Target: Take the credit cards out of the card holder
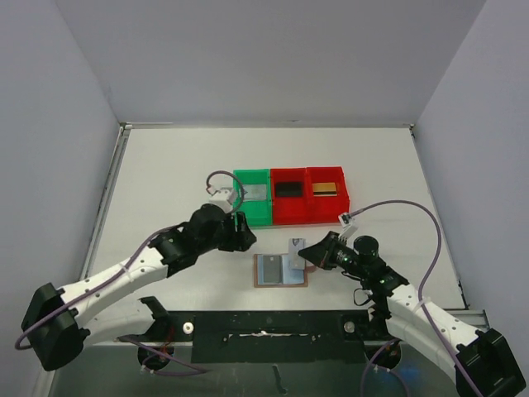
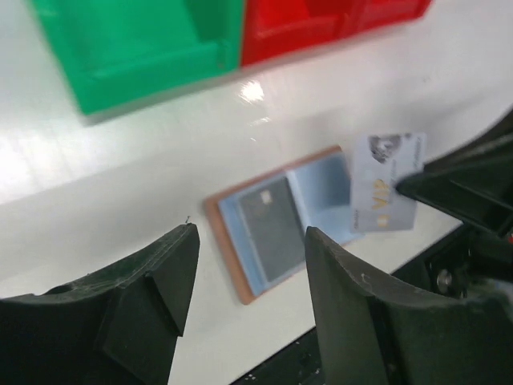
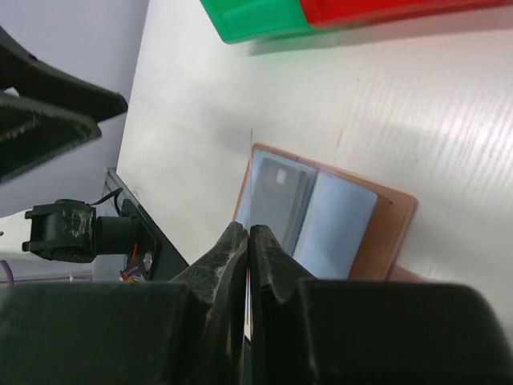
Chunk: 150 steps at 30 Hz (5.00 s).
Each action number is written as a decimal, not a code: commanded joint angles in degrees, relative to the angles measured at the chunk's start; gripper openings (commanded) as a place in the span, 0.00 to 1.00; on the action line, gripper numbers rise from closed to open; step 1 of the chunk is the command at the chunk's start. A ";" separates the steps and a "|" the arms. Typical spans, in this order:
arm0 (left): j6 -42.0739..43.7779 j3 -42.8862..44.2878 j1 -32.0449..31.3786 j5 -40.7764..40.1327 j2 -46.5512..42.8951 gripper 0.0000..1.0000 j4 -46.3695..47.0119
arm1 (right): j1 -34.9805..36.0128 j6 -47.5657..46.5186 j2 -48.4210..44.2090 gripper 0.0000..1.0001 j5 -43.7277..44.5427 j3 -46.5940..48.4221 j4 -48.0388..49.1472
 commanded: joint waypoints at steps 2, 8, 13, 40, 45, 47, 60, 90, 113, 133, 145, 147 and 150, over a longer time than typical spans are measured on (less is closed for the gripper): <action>7.56 2.66 13.50 0.81 -10.04 0.65 -9.46 | 0.31 -3.78 -1.42 0.00 -1.28 0.95 9.86; 18.11 5.44 31.67 6.16 -11.76 0.80 -13.85 | 5.08 -14.92 -0.68 0.00 4.84 6.95 8.49; 18.73 1.36 39.17 10.85 -11.24 0.81 -9.68 | 14.99 -34.45 3.90 0.00 19.20 14.19 6.02; 18.53 -0.44 39.65 3.07 -15.68 0.82 -7.81 | 18.33 -69.90 49.58 0.00 22.17 57.04 -10.83; 17.91 -0.46 41.44 2.80 -17.66 0.82 -7.46 | 18.17 -72.23 52.48 0.00 23.06 59.44 -11.17; 17.67 -0.71 42.39 2.95 -18.61 0.82 -7.11 | 17.75 -72.97 53.61 0.00 23.22 60.27 -11.57; 17.03 -0.85 43.71 2.98 -18.37 0.82 -6.87 | 12.83 -77.04 60.84 0.00 16.32 67.79 -16.50; 21.46 -4.50 44.98 8.04 -23.04 0.82 -2.72 | 11.75 -84.84 75.08 0.00 21.47 81.90 -23.75; 22.73 -4.30 49.95 16.93 -20.99 0.80 -2.70 | 12.54 -100.46 79.67 0.05 23.56 83.54 -23.07; 23.44 -4.46 50.05 18.01 -21.53 0.79 -2.61 | 12.98 -102.86 79.77 0.40 21.99 82.96 -23.34; 23.53 -4.57 50.17 17.39 -22.15 0.77 -2.52 | 12.74 -100.40 77.78 0.57 21.07 82.38 -21.32; 23.53 -4.57 50.15 17.40 -22.05 0.77 -2.58 | 12.78 -99.51 77.02 0.59 21.50 81.81 -19.69; 23.53 -4.59 50.15 17.24 -22.11 0.77 -2.57 | 13.21 -98.46 74.96 0.62 22.71 79.86 -16.45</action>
